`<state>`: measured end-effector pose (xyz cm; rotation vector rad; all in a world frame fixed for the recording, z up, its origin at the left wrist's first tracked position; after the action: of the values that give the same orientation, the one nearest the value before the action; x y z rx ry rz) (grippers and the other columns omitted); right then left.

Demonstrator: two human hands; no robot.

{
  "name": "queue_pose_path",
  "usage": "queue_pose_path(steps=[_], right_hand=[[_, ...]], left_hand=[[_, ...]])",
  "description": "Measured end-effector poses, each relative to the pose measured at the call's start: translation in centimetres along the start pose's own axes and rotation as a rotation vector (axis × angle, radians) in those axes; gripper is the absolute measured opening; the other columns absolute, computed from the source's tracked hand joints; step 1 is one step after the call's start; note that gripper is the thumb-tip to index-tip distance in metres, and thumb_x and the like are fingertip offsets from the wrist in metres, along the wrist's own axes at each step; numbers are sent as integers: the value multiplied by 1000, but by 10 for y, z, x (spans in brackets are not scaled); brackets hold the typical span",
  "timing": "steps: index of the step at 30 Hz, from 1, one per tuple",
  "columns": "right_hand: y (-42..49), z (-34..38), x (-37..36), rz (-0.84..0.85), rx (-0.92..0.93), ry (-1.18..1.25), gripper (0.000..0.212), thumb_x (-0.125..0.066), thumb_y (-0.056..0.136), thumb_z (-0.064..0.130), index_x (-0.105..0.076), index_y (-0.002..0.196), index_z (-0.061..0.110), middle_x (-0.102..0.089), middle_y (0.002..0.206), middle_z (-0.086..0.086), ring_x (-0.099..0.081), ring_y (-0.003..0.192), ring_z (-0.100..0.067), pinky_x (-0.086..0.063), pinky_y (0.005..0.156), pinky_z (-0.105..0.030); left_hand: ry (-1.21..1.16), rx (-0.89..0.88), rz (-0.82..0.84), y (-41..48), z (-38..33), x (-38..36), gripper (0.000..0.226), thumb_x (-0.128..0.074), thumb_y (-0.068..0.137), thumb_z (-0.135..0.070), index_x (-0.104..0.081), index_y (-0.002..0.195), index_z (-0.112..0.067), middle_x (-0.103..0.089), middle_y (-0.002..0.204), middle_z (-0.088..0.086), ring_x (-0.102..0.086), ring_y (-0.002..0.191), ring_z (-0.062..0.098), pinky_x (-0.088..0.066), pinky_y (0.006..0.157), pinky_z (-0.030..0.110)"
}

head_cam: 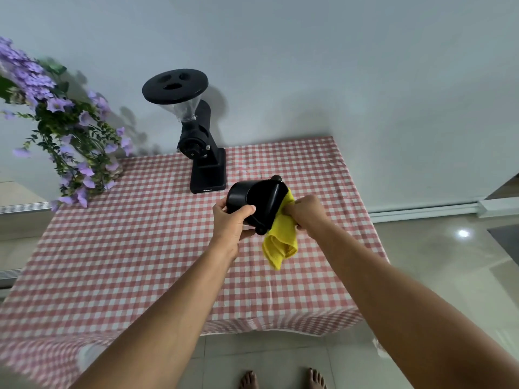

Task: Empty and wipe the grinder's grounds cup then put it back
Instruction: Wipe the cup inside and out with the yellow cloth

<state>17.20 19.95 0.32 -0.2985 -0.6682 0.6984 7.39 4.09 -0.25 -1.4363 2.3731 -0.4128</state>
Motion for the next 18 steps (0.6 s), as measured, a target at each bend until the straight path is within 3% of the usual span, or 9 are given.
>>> queue_pose_path(steps=[2,5,8,12,15,18], right_hand=[[-1,6,5,-101,189,-180,15,-56,83,12,-65,73,4,-59,64,-2,-58,60,-20,-47,52,-28],[-10,12,7,-150,445,-462,21,-48,91,15,-60,74,14,-57,66,2,-56,64,-20,-39,48,-28],[-15,14,3,-208,621,-572,17,-43,97,22,-60,95,18,-59,77,4,-53,67,-20,-37,53,-30],[-17,12,2,-269,860,-577,25,-43,101,27,-60,118,19,-69,101,-2,-60,88,-25,-42,65,-33],[-23,12,3,-354,1079,-608,23,-58,97,23,-68,116,15,-73,94,-9,-65,86,-32,-52,66,-39],[-23,14,6,-416,1068,-551,24,-60,96,27,-71,115,15,-73,89,-9,-64,81,-33,-54,64,-40]], left_hand=[[142,13,71,1,-2,5,67,-83,77,-23,-44,132,-26,-61,127,5,-70,100,25,-63,69,43],[327,26,164,4,-12,9,93,-90,62,-47,-42,142,-36,-54,133,-9,-63,108,20,-61,78,42],[473,9,207,5,-23,6,113,-90,50,-59,-40,149,-39,-50,132,-14,-58,114,21,-59,87,48],[526,32,259,2,-31,1,71,-86,54,-66,-63,120,-50,-64,120,-12,-63,104,18,-64,72,44],[459,51,247,-3,-31,-1,30,-84,67,-56,-69,94,-58,-67,113,-11,-66,102,21,-64,62,41],[354,54,213,-6,-27,-2,27,-82,75,-47,-71,99,-53,-70,115,-6,-68,103,24,-64,62,42]])
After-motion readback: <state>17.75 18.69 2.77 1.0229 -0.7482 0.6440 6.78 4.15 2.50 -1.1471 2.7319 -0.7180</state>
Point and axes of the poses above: each hand's wrist, its own y-axis towards the middle knuckle, its own x-axis out of the back of the hand, z = x × y, the point moved 1 cm from there along y, towards the middle knuckle
